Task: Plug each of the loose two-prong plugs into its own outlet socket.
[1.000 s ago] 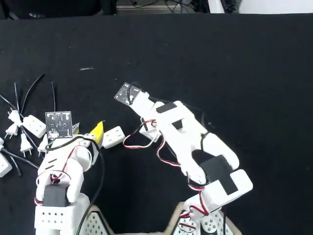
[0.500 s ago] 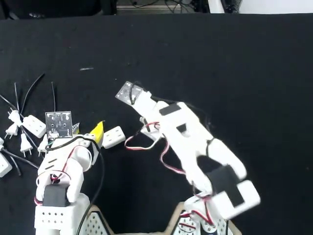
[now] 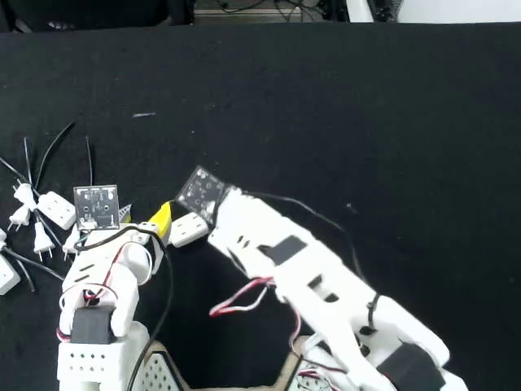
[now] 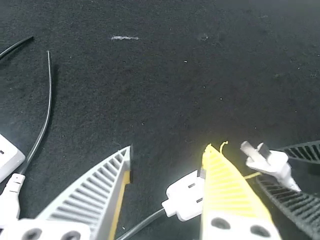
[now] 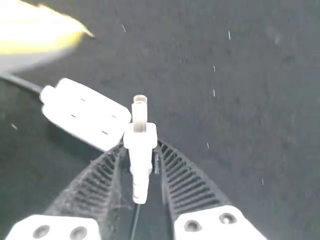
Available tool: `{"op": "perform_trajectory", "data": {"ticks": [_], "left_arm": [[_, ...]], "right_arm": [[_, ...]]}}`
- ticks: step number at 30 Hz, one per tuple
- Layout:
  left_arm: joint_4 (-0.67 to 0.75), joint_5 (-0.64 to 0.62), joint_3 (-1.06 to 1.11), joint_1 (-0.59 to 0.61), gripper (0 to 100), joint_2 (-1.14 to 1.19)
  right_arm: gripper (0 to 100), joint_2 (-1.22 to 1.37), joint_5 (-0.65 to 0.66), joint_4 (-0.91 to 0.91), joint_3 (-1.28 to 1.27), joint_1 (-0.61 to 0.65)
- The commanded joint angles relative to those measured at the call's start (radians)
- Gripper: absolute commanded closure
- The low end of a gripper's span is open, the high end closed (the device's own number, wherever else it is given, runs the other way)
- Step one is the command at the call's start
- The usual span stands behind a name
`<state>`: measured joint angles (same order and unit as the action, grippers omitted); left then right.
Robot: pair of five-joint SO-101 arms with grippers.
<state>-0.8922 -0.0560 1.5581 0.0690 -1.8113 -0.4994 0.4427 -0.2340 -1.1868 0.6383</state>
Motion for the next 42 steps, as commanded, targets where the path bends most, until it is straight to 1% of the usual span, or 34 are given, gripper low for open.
{"op": "perform_trajectory", "data": {"ticks": [1,7,12,14,16,18,21,23,30,34,37,42], "left_arm": [[0.003,-0.009,-0.071,0.001,77,-0.012],[-0.002,-0.009,-0.104,-0.001,77,-0.012],[-0.077,-0.035,-0.165,-0.001,77,-0.012],[-0.084,-0.037,-0.166,-0.002,77,-0.012],[-0.092,-0.035,-0.165,-0.031,77,-0.012],[-0.1,-0.026,-0.165,-0.088,77,-0.012],[-0.094,0.038,-0.14,-0.16,77,-0.012],[-0.092,0.051,-0.133,-0.176,77,-0.012],[-0.091,0.058,-0.119,-0.174,77,-0.011],[-0.029,0.083,-0.054,-0.145,77,-0.009],[0.003,0.092,-0.028,-0.117,77,-0.009],[0.002,0.097,-0.028,-0.113,77,-0.011]], "right_arm": [[98.8,-0.056,-0.015,0.1,-0.019,0.035],[98.8,-0.084,-0.015,0.163,-0.084,0.092],[98.8,-0.127,-0.015,0.256,-0.15,0.098],[98.8,-0.137,-0.015,0.281,-0.168,0.1],[98.8,-0.145,-0.015,0.287,-0.171,0.101],[98.8,-0.148,-0.015,0.287,-0.17,0.101],[98.8,-0.148,-0.015,0.287,-0.166,0.101],[98.8,-0.147,-0.015,0.285,-0.166,0.101],[98.8,-0.148,-0.015,0.282,-0.171,0.103],[98.8,-0.17,-0.011,0.279,-0.174,0.114],[98.8,-0.24,-0.008,0.242,-0.197,0.135],[98.8,-0.39,-0.012,0.163,-0.239,0.138]]}}
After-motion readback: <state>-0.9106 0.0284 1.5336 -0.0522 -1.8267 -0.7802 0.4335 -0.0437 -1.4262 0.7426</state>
